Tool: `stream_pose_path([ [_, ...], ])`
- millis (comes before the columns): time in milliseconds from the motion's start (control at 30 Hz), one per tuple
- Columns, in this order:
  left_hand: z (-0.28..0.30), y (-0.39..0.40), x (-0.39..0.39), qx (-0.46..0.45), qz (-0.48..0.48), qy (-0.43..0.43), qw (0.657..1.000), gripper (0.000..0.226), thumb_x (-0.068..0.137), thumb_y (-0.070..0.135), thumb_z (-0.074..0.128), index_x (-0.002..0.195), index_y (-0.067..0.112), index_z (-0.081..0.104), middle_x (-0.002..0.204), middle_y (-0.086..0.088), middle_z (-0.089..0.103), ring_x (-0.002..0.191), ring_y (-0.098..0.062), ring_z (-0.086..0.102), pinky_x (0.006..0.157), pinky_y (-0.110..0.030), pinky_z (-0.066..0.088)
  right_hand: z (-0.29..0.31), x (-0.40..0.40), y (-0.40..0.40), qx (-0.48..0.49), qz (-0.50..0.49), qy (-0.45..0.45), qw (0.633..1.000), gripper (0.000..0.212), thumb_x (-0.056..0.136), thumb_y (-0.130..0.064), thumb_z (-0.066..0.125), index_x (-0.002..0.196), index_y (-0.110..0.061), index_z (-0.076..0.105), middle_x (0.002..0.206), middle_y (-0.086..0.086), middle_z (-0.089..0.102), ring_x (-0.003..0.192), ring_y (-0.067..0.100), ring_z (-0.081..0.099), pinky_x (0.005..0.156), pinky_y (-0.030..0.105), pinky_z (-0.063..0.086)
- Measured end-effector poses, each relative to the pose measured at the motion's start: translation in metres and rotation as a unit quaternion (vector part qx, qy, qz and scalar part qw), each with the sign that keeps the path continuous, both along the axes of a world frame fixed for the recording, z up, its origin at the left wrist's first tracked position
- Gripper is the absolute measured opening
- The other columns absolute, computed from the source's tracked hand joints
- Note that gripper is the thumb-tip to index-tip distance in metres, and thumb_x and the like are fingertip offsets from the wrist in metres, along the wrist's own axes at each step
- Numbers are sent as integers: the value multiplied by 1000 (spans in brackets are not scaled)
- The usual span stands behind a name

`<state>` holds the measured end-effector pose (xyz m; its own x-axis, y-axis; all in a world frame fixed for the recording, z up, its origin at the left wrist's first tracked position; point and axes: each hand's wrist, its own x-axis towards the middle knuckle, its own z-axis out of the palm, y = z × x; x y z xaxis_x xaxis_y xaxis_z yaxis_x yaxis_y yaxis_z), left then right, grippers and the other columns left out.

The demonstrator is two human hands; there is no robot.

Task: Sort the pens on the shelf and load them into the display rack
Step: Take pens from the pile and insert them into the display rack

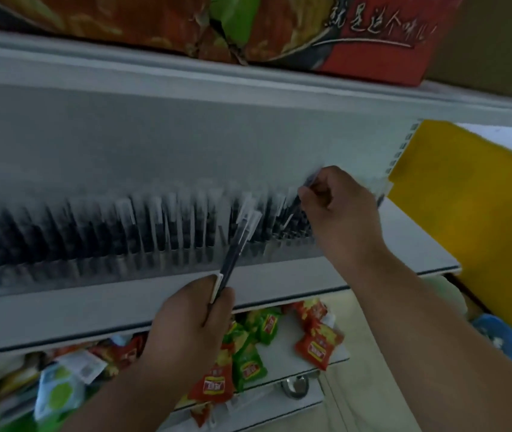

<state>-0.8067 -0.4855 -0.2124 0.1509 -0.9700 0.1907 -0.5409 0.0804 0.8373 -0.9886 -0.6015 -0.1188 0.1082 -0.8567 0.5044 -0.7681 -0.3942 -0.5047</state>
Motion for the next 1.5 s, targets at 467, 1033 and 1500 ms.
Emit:
stream_pose_path([
  [467, 2, 1, -31, -14, 62, 13, 998, 38, 98, 26, 49, 62, 23, 36, 53, 11, 45, 45, -9, 36, 45, -22, 24, -24, -4, -18, 94, 90, 85, 988, 25, 99, -30, 54, 77, -24, 43, 66, -10, 46, 57, 6, 44, 50, 25, 30],
  [1033, 10, -11, -40, -14, -31, 41, 999, 36, 100, 30, 47, 65, 24, 41, 52, 9, 45, 46, -8, 40, 46, -22, 27, -12, -8, 29, 260, 197, -362, 873, 20, 97, -10, 58, 77, -6, 59, 54, 2, 59, 47, 16, 49, 48, 22, 37],
  [1500, 7, -3, -35, -6, 45, 25, 999, 34, 100, 31, 44, 68, 20, 45, 54, 10, 45, 48, -8, 40, 49, -26, 28, -24, -17, -22, -18, 64, -21, 998, 22, 99, -31, 53, 82, -19, 48, 65, -8, 46, 56, 8, 44, 55, 32, 43],
])
